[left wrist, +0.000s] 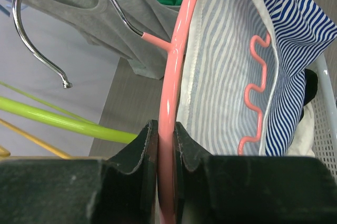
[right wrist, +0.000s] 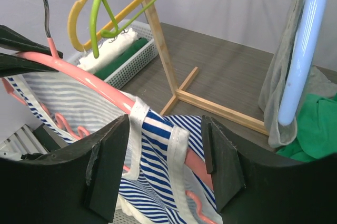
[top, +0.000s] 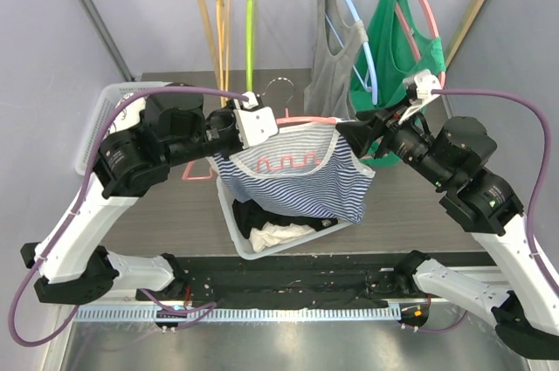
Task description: Remove the tank top from the hanger
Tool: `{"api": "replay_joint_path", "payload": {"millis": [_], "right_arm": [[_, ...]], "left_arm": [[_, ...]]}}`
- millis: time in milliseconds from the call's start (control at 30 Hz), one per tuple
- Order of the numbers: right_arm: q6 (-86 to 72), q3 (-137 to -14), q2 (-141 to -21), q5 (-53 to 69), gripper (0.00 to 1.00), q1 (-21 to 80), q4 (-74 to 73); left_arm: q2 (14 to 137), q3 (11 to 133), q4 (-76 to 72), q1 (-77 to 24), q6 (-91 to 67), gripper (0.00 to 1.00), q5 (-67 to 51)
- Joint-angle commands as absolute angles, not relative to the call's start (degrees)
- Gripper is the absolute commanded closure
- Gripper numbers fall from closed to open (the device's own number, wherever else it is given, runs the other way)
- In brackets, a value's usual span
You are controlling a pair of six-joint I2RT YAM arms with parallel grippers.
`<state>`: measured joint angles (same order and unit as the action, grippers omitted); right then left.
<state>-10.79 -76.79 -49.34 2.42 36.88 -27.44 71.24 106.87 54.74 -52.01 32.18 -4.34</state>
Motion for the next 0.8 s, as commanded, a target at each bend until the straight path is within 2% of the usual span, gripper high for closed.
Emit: {"api": "replay_joint_path", "payload": {"millis": [0,100,200,300,767], "right_arm": [[-13.09,-77.96,-48.69,3.95,0.37,36.74,-22.24],[-13.54,-77.87,-48.17,3.26,0.36,36.74,-22.24],[-14.58,-76.99,-45.72,2.29,0.3,36.65,-22.33],[-15.9,-76.38,-43.34,3.33,0.3,36.74,-23.11],[-21.09,-69.17,-42.89,9.32,0.32,36.74,-20.04]], "left_arm": [[69.08,108.46,50.8,-52.03,32.87,0.96,-5.28],[69.17,107.41,48.79,-52.03,33.13,0.97,-3.52],[69.26,104.86,43.71,-52.03,33.57,0.99,2.44],[69.61,104.06,41.05,-52.03,33.84,1.0,5.09],[70.14,106.26,43.68,-52.03,32.61,0.99,1.67]]}}
